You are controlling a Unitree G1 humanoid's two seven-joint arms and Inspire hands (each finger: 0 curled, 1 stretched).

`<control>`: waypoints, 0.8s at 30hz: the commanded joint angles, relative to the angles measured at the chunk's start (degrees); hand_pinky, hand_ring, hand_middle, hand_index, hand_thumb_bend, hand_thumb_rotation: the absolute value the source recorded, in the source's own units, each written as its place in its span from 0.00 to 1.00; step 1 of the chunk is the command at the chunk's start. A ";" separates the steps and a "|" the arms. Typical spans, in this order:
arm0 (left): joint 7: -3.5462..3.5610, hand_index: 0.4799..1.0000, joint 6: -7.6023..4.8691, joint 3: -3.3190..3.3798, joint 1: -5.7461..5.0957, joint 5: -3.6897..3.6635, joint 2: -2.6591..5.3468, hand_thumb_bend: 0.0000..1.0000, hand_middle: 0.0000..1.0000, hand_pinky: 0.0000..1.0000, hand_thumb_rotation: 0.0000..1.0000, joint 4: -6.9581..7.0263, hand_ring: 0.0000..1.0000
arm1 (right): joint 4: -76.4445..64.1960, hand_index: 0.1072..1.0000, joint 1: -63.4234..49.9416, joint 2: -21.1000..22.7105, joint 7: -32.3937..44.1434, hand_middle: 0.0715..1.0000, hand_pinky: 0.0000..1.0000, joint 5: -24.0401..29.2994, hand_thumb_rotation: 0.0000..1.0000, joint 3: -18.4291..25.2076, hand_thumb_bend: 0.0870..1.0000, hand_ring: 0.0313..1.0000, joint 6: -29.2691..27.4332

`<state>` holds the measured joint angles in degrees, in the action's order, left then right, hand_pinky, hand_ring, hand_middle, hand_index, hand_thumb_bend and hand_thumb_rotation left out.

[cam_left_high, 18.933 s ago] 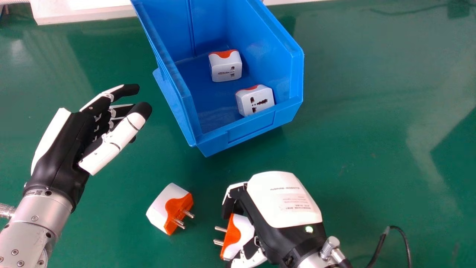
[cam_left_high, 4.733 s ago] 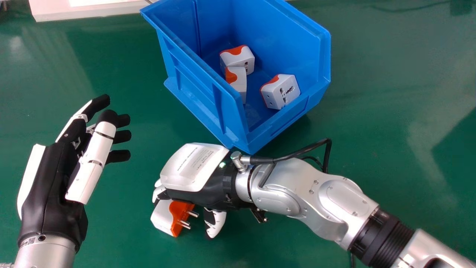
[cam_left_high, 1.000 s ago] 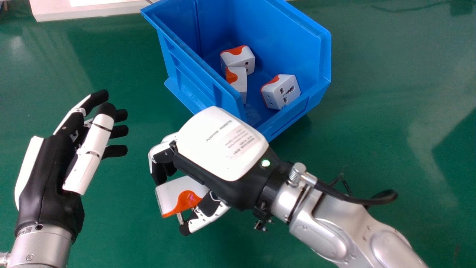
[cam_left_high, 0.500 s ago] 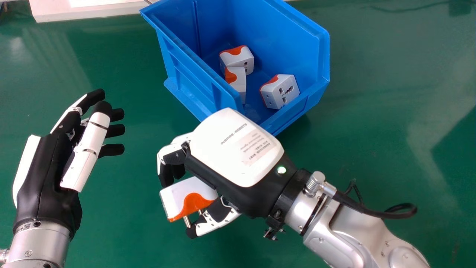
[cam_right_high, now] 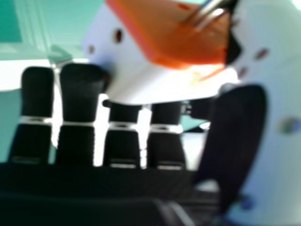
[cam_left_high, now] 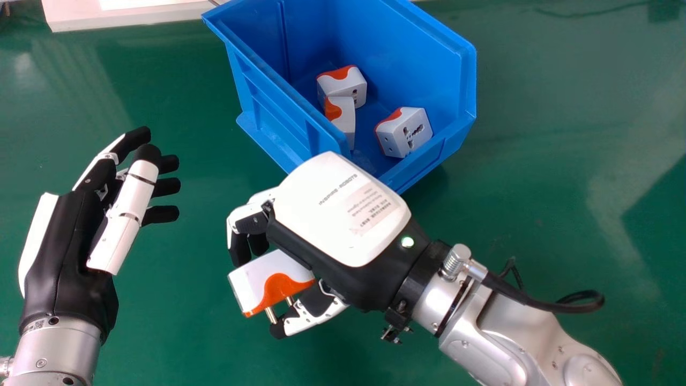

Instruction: Pick all objects and put in blue box

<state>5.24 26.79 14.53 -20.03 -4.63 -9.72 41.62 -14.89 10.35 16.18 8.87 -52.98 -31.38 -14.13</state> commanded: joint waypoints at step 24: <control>0.72 0.74 -0.58 0.87 0.49 -0.09 -0.84 0.42 0.78 0.66 0.74 0.40 0.75 | -7.25 0.41 -1.50 -0.80 1.01 0.47 0.39 0.21 0.00 1.39 0.45 0.41 1.28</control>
<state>5.83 26.81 14.91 -19.88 -4.63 -9.97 41.35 -19.30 9.09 15.82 9.97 -52.99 -31.03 -12.99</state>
